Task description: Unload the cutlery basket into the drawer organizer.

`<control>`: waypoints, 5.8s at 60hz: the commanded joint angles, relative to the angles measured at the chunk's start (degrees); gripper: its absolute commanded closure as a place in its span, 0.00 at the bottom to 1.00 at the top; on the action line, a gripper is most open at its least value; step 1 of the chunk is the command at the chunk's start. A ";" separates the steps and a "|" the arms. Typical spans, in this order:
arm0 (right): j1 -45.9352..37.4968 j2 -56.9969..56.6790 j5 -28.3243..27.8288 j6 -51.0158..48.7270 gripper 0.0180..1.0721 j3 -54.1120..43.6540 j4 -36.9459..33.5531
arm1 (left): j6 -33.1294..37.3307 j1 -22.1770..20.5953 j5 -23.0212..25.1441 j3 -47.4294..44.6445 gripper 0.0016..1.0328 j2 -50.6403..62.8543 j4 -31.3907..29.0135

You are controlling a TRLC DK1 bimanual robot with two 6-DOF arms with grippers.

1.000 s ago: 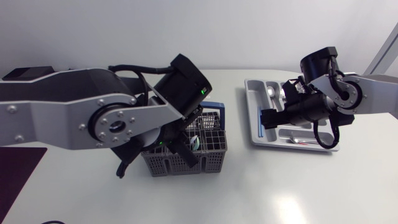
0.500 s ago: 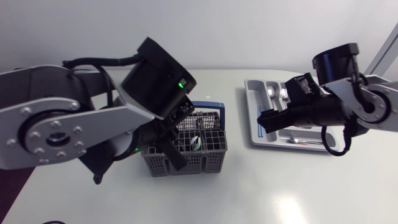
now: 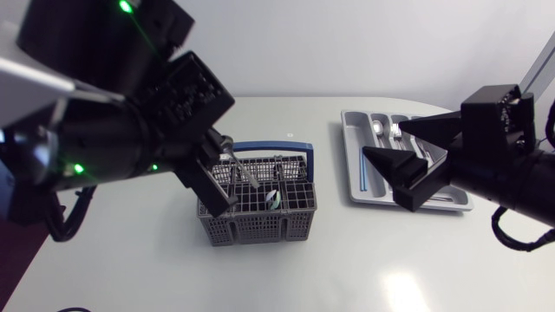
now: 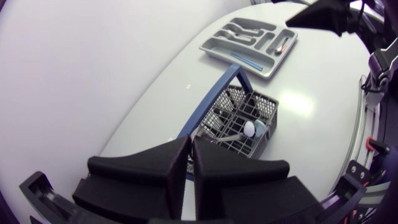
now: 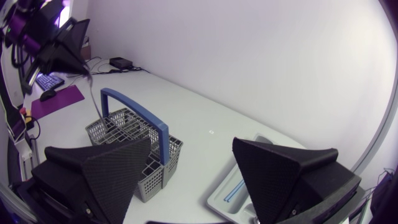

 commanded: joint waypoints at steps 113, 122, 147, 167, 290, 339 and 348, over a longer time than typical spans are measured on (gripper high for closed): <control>25.41 17.83 25.36 -13.94 0.94 -1.53 23.00 | -15.42 8.22 34.39 14.47 0.90 16.78 1.70; 25.50 18.27 25.54 -13.94 0.94 -1.35 22.04 | -15.59 8.30 34.39 13.77 0.90 15.99 1.87; 25.68 14.67 24.92 -13.76 0.95 -1.88 18.08 | -15.59 8.74 34.39 13.59 0.30 14.14 2.67; 18.73 1.75 14.55 -13.76 0.95 -5.22 5.86 | -14.27 15.25 34.04 14.20 0.05 9.66 3.72; -44.90 63.53 -19.90 -86.36 0.59 25.63 -16.64 | 7.26 5.05 27.01 -6.10 0.05 12.12 4.42; -48.15 31.98 -37.74 -75.29 0.05 4.62 -18.48 | 6.29 1.27 10.40 -12.69 0.21 13.35 17.43; -48.15 30.93 -38.45 -75.29 0.05 2.69 -18.48 | 6.38 1.27 8.99 -13.74 0.23 14.05 20.77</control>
